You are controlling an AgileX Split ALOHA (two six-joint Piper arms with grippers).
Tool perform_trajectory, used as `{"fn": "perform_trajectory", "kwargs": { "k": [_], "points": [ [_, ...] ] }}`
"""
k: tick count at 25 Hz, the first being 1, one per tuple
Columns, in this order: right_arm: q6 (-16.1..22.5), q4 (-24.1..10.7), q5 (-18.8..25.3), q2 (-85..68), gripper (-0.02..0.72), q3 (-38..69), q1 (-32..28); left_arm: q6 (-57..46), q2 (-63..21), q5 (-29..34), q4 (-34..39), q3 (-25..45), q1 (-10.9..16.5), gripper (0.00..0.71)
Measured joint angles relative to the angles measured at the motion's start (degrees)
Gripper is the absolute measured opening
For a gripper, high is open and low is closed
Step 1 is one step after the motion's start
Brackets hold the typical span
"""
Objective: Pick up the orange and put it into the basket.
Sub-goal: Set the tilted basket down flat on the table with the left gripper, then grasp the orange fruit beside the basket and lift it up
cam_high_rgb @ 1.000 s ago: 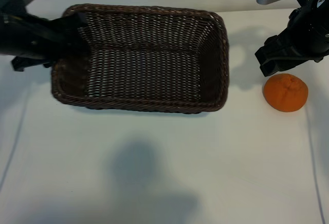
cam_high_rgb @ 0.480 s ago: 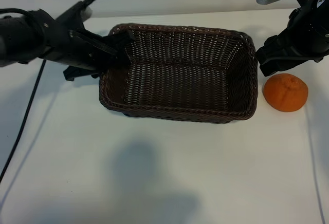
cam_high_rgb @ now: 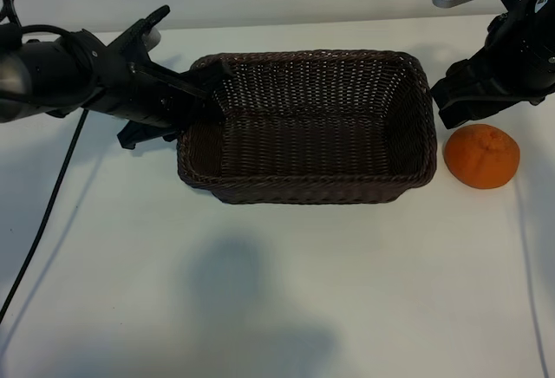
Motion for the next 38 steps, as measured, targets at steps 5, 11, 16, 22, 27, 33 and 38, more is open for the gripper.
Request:
{"fn": "perform_trajectory", "kwargs": {
  "k": [5,11,16,22,27,33,38],
  "points": [
    [0.0,0.0,0.0,0.0,0.562,0.0,0.0,0.28,0.0,0.33,-0.19,-0.06,0.0,0.331],
    [0.0,0.04,0.0,0.0,0.562,0.0,0.0,2.59,0.0,2.66,-0.32,-0.12,0.0,0.569],
    [0.0,0.04,0.0,0.0,0.562,0.0,0.0,2.89,-1.02,4.44,1.62,-0.17,0.0,0.701],
    [-0.06,0.04,0.0,0.0,0.562,0.0,0.0,2.62,-6.07,9.25,8.73,-0.87,0.0,0.68],
    [-0.06,0.04,0.68,0.0,0.56,0.0,0.0,-0.61,-7.82,17.53,17.77,-6.02,0.0,0.664],
    [-0.06,0.04,0.8,0.0,0.56,0.0,0.0,-4.63,-7.82,28.85,29.49,-14.62,0.0,0.645],
    [-0.06,0.04,0.85,0.0,0.56,0.0,0.0,-4.63,-9.69,38.5,37.86,-19.89,1.4,0.637]
  ]
}}
